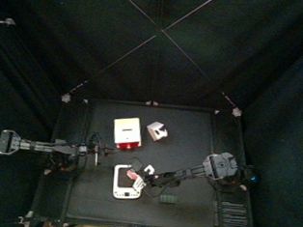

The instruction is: Grab salmon sushi

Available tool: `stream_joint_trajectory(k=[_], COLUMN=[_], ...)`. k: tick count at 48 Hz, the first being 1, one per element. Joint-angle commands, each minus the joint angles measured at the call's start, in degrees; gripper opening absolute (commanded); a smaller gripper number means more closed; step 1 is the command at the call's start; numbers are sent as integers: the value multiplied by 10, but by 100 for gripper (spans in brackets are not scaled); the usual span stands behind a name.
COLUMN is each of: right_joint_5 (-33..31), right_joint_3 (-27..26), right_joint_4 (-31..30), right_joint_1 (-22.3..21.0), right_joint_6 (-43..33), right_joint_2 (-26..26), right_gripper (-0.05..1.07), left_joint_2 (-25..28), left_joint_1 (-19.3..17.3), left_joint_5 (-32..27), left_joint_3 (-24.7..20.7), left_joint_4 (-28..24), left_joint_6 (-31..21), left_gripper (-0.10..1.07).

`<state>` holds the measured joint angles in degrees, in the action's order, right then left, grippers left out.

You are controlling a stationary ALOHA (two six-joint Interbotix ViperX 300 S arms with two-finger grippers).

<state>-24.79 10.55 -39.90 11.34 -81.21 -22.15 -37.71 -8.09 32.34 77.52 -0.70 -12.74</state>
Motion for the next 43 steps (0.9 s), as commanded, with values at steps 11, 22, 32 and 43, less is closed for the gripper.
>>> stream_joint_trajectory(k=[11, 22, 32, 43], right_joint_5=[0, -1, -1, -1], right_joint_3=[-13, -14, -13, -8], right_joint_4=[0, -2, -3, -6], right_joint_1=[-1, -1, -1, -1], right_joint_6=[0, 0, 1, 0], right_joint_2=[11, 18, 42, 47], right_gripper=[80, 70, 70, 70], left_joint_2=[1, 1, 1, 1], left_joint_1=[0, -1, -1, 0], left_joint_5=[3, 3, 4, 3], left_joint_3=[-5, -5, -4, -4], left_joint_4=[0, 0, 0, 0], left_joint_6=[1, 1, 1, 1], left_gripper=[40, 40, 40, 40])
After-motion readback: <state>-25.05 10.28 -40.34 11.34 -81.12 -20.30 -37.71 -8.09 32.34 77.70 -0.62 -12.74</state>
